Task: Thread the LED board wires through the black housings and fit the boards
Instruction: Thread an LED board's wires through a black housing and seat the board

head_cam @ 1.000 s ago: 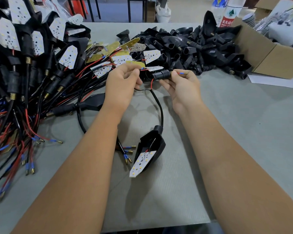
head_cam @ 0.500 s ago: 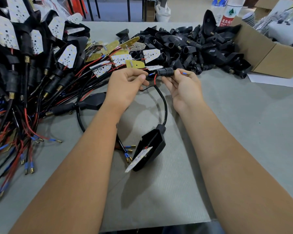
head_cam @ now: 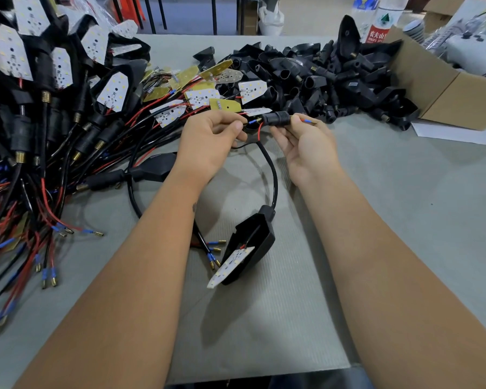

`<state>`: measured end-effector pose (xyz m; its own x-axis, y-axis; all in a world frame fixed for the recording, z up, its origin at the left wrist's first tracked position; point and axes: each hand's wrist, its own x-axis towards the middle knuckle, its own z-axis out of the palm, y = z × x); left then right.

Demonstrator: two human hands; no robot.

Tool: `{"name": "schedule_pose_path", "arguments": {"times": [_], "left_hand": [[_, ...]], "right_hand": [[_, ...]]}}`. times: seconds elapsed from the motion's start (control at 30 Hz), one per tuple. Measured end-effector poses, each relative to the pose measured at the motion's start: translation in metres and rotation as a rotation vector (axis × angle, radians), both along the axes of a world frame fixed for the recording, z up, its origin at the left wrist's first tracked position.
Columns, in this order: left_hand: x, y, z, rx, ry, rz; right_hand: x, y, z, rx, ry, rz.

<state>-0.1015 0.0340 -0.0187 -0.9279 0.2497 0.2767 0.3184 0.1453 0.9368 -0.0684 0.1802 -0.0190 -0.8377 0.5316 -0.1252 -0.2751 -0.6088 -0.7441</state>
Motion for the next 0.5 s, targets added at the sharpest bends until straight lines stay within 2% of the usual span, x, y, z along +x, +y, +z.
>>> {"name": "schedule_pose_path", "arguments": {"times": [0.17,0.5], "left_hand": [[-0.0009,0.0009,-0.0018,-0.068,0.018,-0.003],[-0.0060,0.0027,-0.0064,-0.064,-0.013,0.113]], "right_hand": [[-0.0010,0.0009,-0.0007,0.009,-0.001,0.001],[-0.0002,-0.0024,-0.0008,0.126,-0.001,0.040]]}}
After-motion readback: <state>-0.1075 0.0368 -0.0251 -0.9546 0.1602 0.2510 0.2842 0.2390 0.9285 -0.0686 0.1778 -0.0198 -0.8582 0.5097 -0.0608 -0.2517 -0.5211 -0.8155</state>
